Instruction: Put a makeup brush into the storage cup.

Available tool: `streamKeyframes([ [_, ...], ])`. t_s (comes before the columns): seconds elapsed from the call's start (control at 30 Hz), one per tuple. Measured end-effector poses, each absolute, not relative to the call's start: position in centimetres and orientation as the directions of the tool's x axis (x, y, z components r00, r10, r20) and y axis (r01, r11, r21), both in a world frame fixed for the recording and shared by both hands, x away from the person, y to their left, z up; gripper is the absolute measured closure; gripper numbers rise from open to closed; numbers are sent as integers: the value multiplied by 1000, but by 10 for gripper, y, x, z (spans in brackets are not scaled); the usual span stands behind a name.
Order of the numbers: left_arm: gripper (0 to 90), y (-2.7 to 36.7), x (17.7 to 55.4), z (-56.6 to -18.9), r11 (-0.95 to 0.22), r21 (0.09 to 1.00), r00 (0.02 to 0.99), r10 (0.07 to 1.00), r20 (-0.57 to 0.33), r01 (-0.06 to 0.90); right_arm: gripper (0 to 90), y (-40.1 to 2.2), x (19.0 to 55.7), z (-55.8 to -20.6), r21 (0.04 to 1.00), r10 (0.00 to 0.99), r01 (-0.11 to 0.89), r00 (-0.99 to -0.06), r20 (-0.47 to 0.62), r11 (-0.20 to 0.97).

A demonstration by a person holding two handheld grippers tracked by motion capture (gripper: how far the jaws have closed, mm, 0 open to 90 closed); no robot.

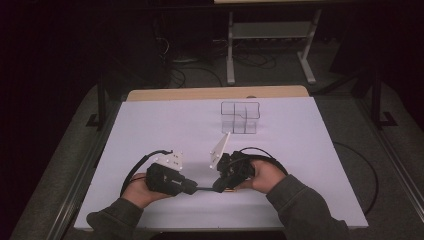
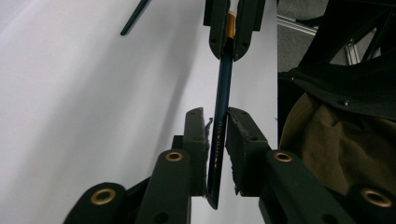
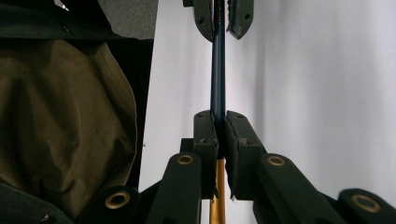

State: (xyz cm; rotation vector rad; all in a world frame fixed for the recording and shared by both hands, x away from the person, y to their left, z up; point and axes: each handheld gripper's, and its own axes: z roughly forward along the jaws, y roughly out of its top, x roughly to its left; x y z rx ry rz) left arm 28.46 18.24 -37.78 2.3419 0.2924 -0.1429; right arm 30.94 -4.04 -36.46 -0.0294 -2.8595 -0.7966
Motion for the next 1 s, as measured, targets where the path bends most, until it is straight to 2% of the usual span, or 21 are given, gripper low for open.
streamKeyframes([
  [0.67, 848, 181, 282, -379, -704, 680, 977, 115, -179, 207, 822, -41, 308, -362, 516, -57, 31, -986, 154, 856],
  [0.9, 848, 187, 280, -377, -681, 702, 978, 131, -163, 208, 711, -50, 312, -360, 555, -31, 76, -983, 180, 828],
  [1.0, 848, 190, 280, -378, -678, 706, 978, 131, -160, 206, 702, -56, 314, -363, 568, -23, 89, -982, 187, 818],
])
